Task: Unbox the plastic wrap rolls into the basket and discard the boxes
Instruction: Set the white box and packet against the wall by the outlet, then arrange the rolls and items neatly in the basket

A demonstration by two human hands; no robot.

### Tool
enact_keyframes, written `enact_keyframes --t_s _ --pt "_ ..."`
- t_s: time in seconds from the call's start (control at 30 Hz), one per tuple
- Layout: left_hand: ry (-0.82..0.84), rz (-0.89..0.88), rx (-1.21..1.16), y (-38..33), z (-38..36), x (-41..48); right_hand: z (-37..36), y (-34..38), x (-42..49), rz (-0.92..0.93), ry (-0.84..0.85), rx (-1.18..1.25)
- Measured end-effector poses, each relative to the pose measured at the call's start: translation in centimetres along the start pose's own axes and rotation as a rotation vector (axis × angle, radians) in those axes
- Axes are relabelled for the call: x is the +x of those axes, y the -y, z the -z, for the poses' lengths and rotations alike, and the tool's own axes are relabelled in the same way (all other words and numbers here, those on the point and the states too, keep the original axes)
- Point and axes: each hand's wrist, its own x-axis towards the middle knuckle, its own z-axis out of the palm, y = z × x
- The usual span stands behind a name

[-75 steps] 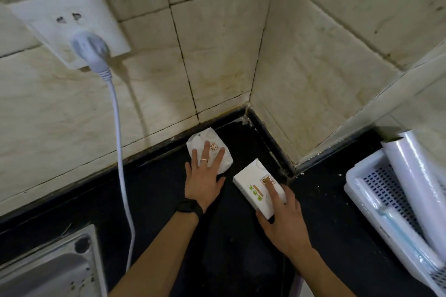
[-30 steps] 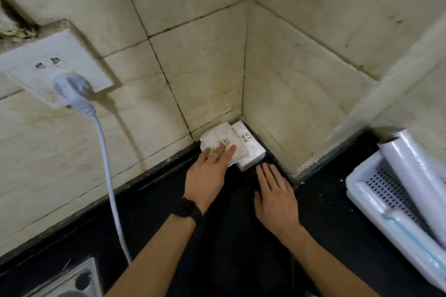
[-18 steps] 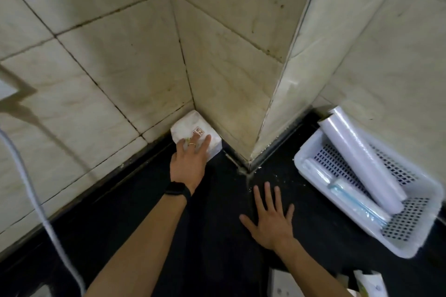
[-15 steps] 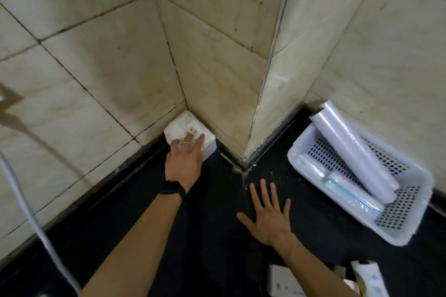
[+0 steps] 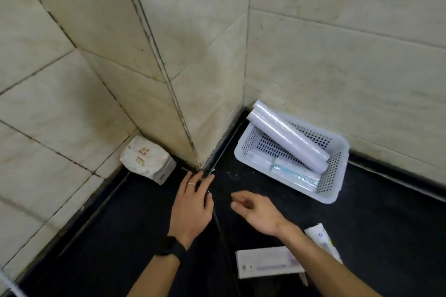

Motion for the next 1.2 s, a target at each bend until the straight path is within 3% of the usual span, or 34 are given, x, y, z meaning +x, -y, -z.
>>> enact_keyframes --t_s 0.13,0.3,0.43,0.67,0.93,1.2 --pt "0.051 -0.085 -0.072 -5.9 -2.3 1.5 5.1 -2.9 -6.6 0.021 -0.224 0.213" --pt "0.145 -0.196 -0.057 -12.0 -4.5 5.9 12.5 -6.4 -8.2 -0.038 -0.435 0.182" --pt "0.249 -0.152 -0.043 -13.8 -5.5 9.8 15.8 -9.0 -4.9 -0.094 -0.38 -0.093" --pt "0.458 -0.155 0.137 -14.3 -6.4 14.7 17.3 -9.3 1.3 -0.105 -0.105 -0.454" --pt "0.716 -0.214 0.33 -13.8 -10.4 20.2 16.1 -10.0 4.1 -0.273 -0.058 -0.75" --pt "0.667 -0.301 0.471 -13.1 -11.5 21.5 16.0 -9.7 4.3 -0.282 -0.051 -0.879"
